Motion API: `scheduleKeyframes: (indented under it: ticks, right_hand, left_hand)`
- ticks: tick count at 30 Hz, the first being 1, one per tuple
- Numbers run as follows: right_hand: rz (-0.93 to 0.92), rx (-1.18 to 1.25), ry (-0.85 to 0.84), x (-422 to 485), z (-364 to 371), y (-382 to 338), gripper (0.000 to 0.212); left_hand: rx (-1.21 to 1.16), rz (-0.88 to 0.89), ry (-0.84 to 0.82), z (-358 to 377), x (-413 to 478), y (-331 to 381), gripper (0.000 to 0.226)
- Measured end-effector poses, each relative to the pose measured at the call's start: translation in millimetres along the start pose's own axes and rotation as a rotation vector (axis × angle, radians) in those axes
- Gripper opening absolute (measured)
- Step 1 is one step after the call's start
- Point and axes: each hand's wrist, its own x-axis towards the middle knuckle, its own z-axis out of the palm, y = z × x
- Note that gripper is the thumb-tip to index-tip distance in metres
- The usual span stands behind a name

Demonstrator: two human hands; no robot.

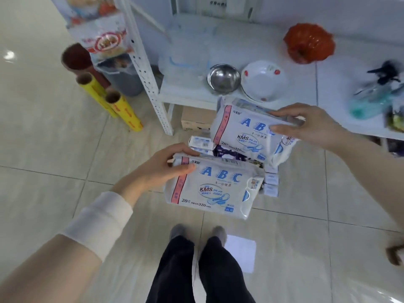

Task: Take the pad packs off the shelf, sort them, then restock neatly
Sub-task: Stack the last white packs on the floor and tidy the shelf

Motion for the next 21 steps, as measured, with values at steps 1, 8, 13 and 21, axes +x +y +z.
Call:
scheduleKeyframes:
  ticks: [1,8,13,21]
  right_hand:
    - [-0.012,-0.004,0.010,-7,-15,-5,0.029]
    - [-0.037,-0.052,0.169,-41,-117,-29,0.029]
    - [-0.043,-0.059,0.256,-42,-173,-52,0.029]
    - [-0.060,-0.087,0.345,-6,-245,-94,0.027]
  left_hand:
    - [0.014,0.027,0.000,4,0,16,0.031]
    - [0.113,0.211,-0.003,18,16,122,0.035]
    - [0.157,0.284,-0.004,7,37,186,0.040]
    - [0.203,0.410,0.060,-30,87,271,0.030]
